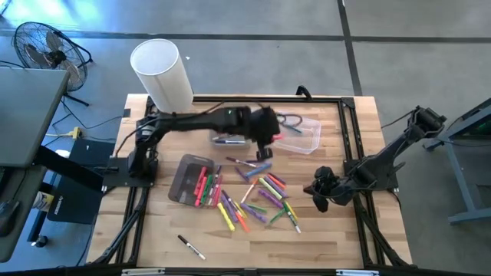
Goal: Pick & Place Markers
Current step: Put the pink pen into the transparent bin
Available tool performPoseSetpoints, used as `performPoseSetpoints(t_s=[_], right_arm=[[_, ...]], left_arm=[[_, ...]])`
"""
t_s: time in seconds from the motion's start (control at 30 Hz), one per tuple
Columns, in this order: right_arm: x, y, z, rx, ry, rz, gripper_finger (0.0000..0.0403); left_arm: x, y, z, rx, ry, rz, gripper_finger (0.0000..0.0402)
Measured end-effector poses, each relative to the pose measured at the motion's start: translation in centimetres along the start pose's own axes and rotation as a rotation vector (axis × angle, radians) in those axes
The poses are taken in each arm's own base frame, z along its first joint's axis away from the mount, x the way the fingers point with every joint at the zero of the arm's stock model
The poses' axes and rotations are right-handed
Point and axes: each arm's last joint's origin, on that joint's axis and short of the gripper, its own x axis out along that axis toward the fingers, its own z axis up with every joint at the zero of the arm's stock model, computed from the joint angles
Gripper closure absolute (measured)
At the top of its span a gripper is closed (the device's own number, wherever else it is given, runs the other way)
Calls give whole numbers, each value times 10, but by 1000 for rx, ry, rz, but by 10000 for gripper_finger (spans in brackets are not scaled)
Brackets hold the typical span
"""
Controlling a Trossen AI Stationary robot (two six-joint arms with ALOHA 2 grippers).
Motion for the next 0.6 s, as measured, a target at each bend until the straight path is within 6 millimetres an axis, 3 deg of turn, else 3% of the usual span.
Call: performPoseSetpoints(t_s=[0.23,0.5,0.6], right_arm=[[5,-9,5,43,-93,-61,403],[9,-12,15,108,-149,-79,403],[10,-12,18,123,-161,-76,403]], left_arm=[[47,44,13,36,-31,-71,372],[98,55,6,46,-1,-84,372],[105,56,4,45,-1,-78,347]])
